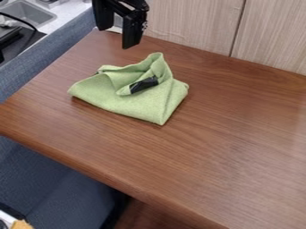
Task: Folding the cloth
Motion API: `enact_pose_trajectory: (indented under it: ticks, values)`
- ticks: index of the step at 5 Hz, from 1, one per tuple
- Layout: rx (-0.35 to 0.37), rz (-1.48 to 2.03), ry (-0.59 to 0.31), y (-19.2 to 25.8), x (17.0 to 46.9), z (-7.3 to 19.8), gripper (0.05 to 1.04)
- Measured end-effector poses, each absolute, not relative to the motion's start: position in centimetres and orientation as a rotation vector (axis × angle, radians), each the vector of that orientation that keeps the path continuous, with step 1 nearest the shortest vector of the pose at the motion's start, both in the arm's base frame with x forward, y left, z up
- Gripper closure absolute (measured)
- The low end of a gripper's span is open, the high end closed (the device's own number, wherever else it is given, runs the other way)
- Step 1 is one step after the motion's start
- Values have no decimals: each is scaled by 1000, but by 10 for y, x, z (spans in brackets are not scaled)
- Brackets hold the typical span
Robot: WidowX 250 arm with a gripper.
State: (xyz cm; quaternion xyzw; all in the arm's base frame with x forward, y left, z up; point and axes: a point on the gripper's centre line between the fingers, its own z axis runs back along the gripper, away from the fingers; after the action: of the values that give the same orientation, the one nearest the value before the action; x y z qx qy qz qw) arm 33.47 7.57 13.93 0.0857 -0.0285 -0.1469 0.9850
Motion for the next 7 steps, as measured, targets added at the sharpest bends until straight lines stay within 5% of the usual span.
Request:
enact_pose_trajectory:
  ticks: [5,7]
  values:
    - [112,-298,2,65,352,40,82]
    - [117,-329,29,57,346,22,82]
